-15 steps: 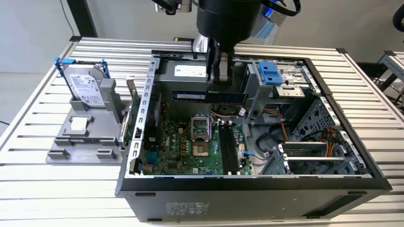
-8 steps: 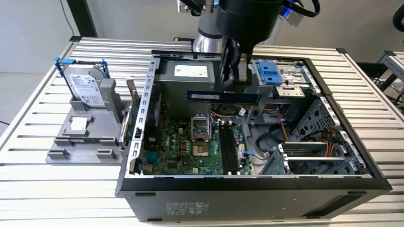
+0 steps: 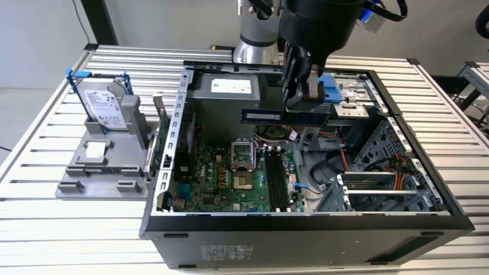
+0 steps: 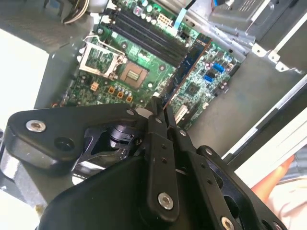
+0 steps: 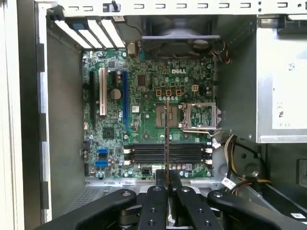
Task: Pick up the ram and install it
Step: 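Pick up the ram and move it above insertion slot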
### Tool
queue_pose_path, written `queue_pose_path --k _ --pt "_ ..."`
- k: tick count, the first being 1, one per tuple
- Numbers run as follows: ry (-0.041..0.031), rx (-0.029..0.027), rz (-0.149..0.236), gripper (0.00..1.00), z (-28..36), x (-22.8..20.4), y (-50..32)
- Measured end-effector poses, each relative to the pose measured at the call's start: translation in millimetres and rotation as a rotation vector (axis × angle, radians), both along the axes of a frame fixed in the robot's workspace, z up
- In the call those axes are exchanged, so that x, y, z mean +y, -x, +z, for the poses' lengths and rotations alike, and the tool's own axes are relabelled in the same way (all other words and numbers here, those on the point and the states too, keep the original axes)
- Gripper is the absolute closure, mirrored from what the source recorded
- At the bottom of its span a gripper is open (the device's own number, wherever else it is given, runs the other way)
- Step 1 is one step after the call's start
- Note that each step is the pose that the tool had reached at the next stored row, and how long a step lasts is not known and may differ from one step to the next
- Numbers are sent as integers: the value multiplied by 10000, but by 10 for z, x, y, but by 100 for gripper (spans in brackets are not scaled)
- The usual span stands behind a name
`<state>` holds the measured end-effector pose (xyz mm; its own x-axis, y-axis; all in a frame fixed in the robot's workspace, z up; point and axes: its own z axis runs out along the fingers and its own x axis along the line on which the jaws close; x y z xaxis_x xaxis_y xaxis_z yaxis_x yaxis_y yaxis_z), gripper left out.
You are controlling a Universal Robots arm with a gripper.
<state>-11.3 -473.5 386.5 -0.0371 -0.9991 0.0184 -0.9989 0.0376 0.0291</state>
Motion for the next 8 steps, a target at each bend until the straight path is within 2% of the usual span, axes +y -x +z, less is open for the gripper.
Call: queue_pose_path --k 8 --pt "-1 0 -164 100 0 25 -163"
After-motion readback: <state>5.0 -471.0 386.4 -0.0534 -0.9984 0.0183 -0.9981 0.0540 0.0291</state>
